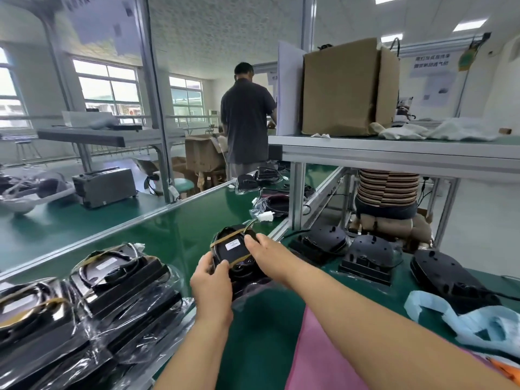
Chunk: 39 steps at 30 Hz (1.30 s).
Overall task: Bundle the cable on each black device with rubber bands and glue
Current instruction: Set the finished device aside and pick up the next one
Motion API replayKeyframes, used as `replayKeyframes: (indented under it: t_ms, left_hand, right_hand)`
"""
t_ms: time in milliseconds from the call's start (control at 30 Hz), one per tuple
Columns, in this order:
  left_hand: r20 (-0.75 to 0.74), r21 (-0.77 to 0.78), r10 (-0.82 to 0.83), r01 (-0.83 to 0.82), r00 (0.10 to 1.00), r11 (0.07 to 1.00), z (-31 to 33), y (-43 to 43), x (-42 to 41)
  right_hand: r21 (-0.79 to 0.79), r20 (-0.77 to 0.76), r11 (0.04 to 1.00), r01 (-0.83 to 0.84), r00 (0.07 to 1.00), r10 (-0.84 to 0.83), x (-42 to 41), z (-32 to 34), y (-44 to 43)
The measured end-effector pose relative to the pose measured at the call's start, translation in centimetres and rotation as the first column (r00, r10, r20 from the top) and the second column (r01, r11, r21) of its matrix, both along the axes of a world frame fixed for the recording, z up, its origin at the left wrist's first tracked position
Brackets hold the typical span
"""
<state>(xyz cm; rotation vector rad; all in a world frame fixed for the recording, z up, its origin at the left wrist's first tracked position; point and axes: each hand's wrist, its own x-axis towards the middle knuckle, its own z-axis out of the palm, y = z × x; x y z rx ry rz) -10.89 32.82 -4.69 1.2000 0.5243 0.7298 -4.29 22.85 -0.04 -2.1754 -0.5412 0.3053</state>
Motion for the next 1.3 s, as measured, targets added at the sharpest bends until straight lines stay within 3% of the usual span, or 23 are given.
replayKeyframes:
  t_ms: [100, 267, 400, 667, 867, 1000, 1133, 1300]
  left_hand:
    - [0.012, -0.056, 0.070, -0.069, 0.997, 0.996, -1.3, 1.2, 0.9]
    - [-0.002, 0.004, 0.150, -0.150, 0.989, 0.989, -2.6, 2.9, 2.5]
    - [-0.119, 0.066, 0.192, -0.186, 0.974, 0.980, -3.3, 4.5, 3.7]
    - [-0.107, 0.128, 0.289, -0.275, 0.951, 0.953, -3.5, 6.3, 5.0]
    - [-0.156, 0.133, 0.274, -0.254, 0.949, 0.958, -3.5, 6.3, 5.3]
    - [-0.164, 0.252, 0.270, -0.225, 0.949, 0.941, -3.7, 6.6, 5.6]
    - [-0.285, 0.355, 0.276, -0.166, 0.918, 0.920, -4.7, 7.1, 5.9]
    - [-0.381, 0.320, 0.257, -0.134, 0.888, 0.938, -5.1, 7.1, 5.7]
  right_hand:
    - [-0.139, 0.033, 0.989, 0.057, 0.998, -0.053, 0.7, -0.3, 3.0]
    - [-0.402, 0.146, 0.905, 0.139, 0.986, -0.086, 2.2, -1.2, 6.2]
    - [-0.288, -0.003, 0.954, 0.081, 0.996, -0.086, 2.8, -2.0, 7.3]
    - [-0.032, -0.085, 0.999, -0.025, 0.996, 0.022, 4.2, -4.1, 9.7]
    - [-0.083, -0.082, 0.991, -0.103, 0.992, 0.096, 5.2, -5.4, 11.8]
    - [-0.056, -0.079, 0.995, -0.085, 0.994, 0.081, 5.8, -6.3, 12.0]
    - [-0.040, -0.037, 0.996, -0.077, 0.996, 0.076, 6.3, -6.8, 12.0]
    - [-0.111, -0.040, 0.985, -0.135, 0.991, 0.131, 6.2, -7.4, 12.6]
